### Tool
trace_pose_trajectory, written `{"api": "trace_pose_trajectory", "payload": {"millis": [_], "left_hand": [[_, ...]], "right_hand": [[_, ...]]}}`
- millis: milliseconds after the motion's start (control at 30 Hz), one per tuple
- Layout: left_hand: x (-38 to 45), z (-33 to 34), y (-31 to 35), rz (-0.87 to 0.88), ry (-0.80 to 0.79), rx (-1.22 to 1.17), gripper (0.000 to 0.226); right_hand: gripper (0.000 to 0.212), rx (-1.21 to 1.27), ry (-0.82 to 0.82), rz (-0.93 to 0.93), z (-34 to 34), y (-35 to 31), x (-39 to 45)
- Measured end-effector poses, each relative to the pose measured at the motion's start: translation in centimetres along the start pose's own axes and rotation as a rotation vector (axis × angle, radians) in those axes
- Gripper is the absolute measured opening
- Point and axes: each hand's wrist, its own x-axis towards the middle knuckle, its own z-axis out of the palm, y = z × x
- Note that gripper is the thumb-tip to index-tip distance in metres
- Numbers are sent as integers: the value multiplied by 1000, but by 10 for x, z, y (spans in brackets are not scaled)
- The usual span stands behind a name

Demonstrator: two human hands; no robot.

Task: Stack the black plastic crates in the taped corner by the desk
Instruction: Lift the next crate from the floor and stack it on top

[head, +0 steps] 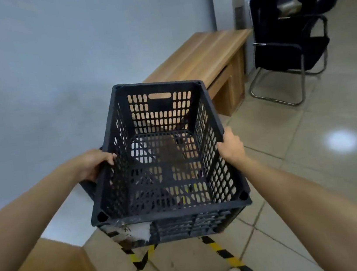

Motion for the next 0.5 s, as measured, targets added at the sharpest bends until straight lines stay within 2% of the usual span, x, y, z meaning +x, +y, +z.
{"api": "trace_pose_trajectory", "payload": {"millis": [133, 233, 500], "left_hand": [[-3, -52, -31, -6, 145, 44, 16], [8, -88, -53, -17, 199, 22, 11], [78, -163, -102, -63, 249, -81, 10]], "right_hand": [[49, -45, -31, -152, 27, -64, 6], [47, -86, -57, -241, 53, -105, 12], [40, -176, -137, -289, 142, -191, 50]]}}
